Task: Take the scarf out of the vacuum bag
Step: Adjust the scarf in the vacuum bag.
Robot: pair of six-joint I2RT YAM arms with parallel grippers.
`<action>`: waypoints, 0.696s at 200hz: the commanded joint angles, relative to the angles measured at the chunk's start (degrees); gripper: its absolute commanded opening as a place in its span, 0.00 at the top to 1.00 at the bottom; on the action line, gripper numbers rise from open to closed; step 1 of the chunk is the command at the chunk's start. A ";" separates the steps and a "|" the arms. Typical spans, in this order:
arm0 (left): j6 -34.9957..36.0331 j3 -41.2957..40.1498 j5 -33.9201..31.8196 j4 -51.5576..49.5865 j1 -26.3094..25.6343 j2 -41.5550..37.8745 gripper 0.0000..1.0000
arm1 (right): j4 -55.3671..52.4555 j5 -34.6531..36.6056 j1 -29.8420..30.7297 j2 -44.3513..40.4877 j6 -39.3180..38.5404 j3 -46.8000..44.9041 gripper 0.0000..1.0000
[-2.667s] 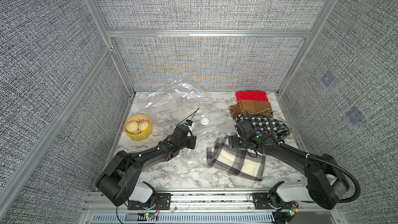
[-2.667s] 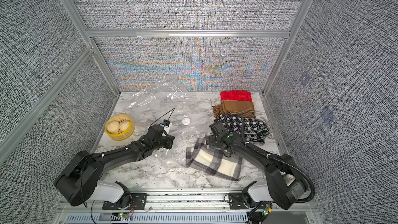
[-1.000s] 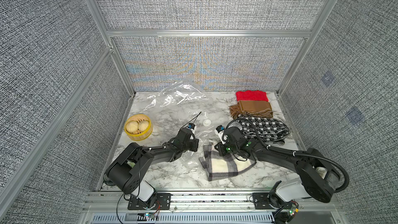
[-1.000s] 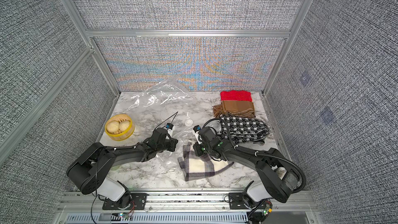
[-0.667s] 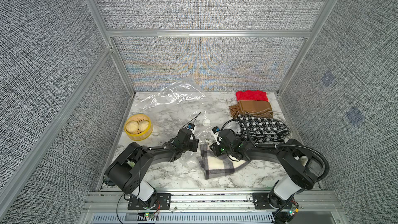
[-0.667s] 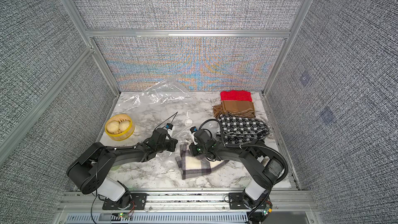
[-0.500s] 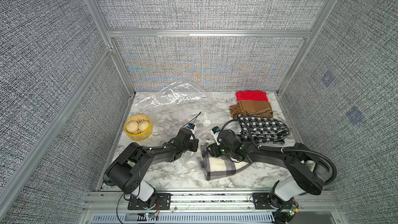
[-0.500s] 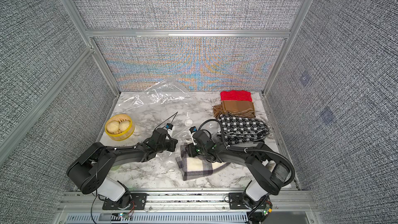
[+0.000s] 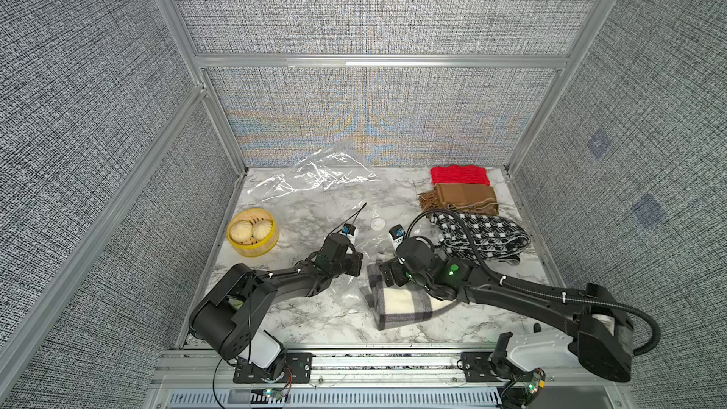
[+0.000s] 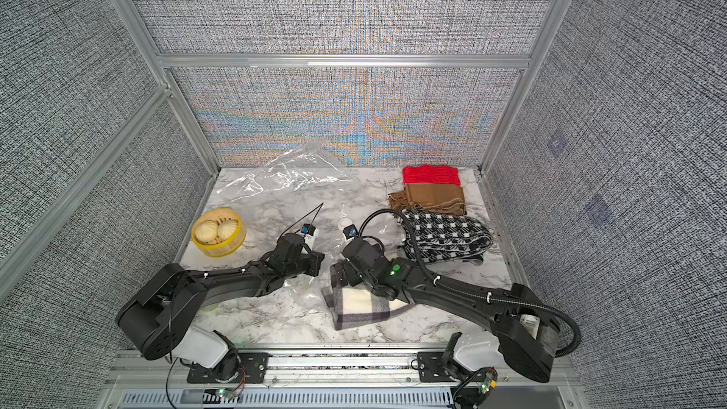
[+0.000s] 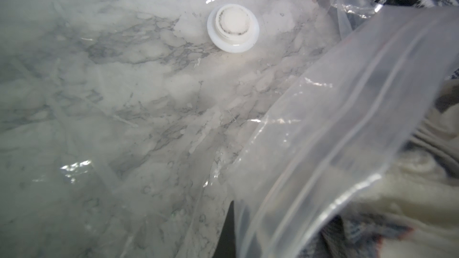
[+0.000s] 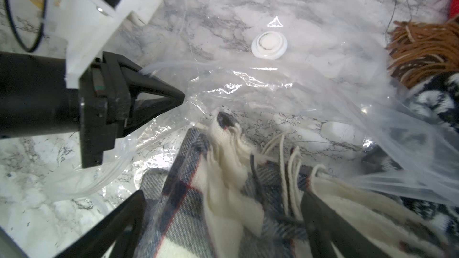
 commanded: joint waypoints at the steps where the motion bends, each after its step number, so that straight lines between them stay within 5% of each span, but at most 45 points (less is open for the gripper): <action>1: 0.38 -0.64 0.50 0.01 0.01 -1.12 1.00 | -1.52 4.47 3.89 -1.49 -0.50 -0.63 0.01; 36: -0.19 -2.74 2.13 0.81 0.03 -2.62 1.00 | -0.90 9.52 12.07 2.51 2.78 -1.40 0.01; 63: -1.07 -5.18 2.47 0.99 0.03 -5.28 1.00 | -5.97 14.59 12.61 11.79 12.76 2.56 0.01; 139: -0.96 -6.91 1.41 -0.08 -0.10 -8.01 1.00 | -5.37 13.16 16.72 25.38 20.22 8.36 0.01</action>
